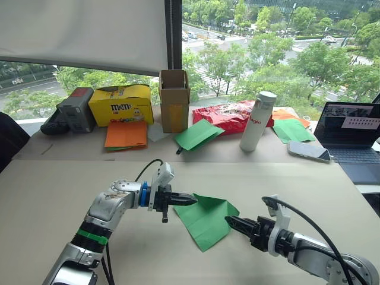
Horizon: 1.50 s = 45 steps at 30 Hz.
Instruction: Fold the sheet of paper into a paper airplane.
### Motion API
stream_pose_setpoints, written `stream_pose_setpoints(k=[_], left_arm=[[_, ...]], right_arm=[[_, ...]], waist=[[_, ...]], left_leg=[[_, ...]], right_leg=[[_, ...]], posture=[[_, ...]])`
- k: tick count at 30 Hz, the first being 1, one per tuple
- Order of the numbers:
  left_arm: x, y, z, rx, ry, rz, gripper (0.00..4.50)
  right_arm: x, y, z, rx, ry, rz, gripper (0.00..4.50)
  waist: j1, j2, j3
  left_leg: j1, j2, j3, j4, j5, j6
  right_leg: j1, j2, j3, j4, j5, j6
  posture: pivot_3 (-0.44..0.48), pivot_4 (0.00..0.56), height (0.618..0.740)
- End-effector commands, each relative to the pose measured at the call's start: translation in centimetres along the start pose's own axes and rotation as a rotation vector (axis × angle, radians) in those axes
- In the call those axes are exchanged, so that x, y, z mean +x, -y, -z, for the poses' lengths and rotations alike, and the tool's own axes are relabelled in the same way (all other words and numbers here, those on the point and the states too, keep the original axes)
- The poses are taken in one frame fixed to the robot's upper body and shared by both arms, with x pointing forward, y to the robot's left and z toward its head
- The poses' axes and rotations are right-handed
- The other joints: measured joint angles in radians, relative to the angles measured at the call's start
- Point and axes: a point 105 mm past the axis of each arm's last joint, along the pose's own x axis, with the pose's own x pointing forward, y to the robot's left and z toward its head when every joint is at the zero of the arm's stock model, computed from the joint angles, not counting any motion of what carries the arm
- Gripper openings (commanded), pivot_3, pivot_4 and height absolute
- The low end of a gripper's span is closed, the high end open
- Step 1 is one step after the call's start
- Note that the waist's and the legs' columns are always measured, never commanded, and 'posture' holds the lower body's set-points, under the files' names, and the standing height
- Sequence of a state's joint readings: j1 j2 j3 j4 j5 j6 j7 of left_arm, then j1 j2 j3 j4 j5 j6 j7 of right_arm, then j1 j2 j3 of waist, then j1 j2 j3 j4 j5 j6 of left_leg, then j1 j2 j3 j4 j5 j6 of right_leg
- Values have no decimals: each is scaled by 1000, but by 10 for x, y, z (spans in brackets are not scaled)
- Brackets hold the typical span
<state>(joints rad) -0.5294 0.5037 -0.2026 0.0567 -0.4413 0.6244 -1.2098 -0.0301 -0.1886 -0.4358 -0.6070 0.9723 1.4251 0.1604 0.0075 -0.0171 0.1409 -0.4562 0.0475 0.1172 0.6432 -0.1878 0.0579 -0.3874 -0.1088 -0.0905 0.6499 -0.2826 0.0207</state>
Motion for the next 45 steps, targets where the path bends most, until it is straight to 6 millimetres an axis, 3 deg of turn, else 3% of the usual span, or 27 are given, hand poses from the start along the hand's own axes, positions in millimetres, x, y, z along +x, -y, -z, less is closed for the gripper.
stream_pose_setpoints(k=[1, 6, 7, 11, 16, 22, 24, 27, 32, 38, 42, 45], left_arm=[[-5, -3, -2, 47, -23, -27, 0], [-13, -5, -3, 34, 0, -55, 0], [-14, -4, -5, 30, 11, -54, 0], [-27, 5, 1, -17, 27, -22, 0], [-50, 14, 7, -52, 14, -13, 0], [-50, -1, 14, -58, 11, -111, 0], [-46, -7, 23, -39, -11, -159, 0], [-41, -11, 18, -37, 46, -202, 0], [-23, -11, 19, -85, 100, -229, 0], [2, 3, 49, -180, 56, -200, 0], [8, 4, 82, -222, -46, -222, 0], [10, 2, 89, -229, -71, -241, 0]], right_arm=[[2, -1, -11, -50, 40, 3, 1827], [3, 0, -12, -171, -28, -21, 108], [4, -1, -11, -206, -48, -31, 49], [11, -14, -17, -364, -103, -135, 49], [10, -32, -43, -613, -196, -304, 49], [27, -25, -53, -1004, -360, -343, 49], [38, -30, -51, -1091, -383, -378, 49], [51, -27, -46, -1201, -419, -372, 49], [61, -25, -41, -1261, -399, -327, 49], [56, -35, -34, -1256, -381, -325, 49], [55, -44, -28, -1245, -370, -348, 49], [55, -42, -26, -1251, -367, -326, 49]], waist=[[-1, 0, 0], [-1, 0, 0], [-3, 0, 0], [-9, 0, 0], [-17, 2, 1], [-3, 2, 1], [-3, 2, 1], [-3, 2, 2], [1, 2, 2], [1, 2, 2], [2, 2, 1], [3, 3, 1]], left_leg=[[0, 0, 0, 0, 0, 0], [0, 0, 0, 0, 0, 0], [0, 0, 0, 0, 0, 0], [0, 1, 1, 0, 0, 0], [0, 2, 0, 0, 0, 0], [0, 1, 0, 1, 0, 0], [0, 0, 1, 2, 0, 0], [0, 1, 2, 2, 2, -3], [0, 0, 2, 3, 5, -8], [0, 1, 2, 5, 5, -8], [2, 1, 2, 5, 5, -8], [5, 1, 2, 5, 2, -4]], right_leg=[[0, 0, 0, 0, 0, 0], [0, 0, 0, 0, 0, 0], [0, 0, 1, 0, 0, 0], [-1, 1, 1, 0, 0, 0], [-1, 2, 0, 1, 0, 0], [-1, 1, 0, -1, 0, 0], [-1, 1, 0, 0, 0, 0], [-1, 1, 0, 1, 0, 0], [-1, 0, 0, 2, 0, 0], [-1, -1, 0, 7, 0, 1], [-1, -1, 0, 7, 0, 0], [1, -1, 0, 7, 0, 0]], posture=[[0, 150, 740], [0, 150, 740], [0, 150, 740], [0, 150, 740], [0, 150, 740], [0, 150, 740], [0, 150, 740], [0, 150, 740], [0, 150, 740], [0, 150, 740], [0, 150, 740], [0, 150, 740]])
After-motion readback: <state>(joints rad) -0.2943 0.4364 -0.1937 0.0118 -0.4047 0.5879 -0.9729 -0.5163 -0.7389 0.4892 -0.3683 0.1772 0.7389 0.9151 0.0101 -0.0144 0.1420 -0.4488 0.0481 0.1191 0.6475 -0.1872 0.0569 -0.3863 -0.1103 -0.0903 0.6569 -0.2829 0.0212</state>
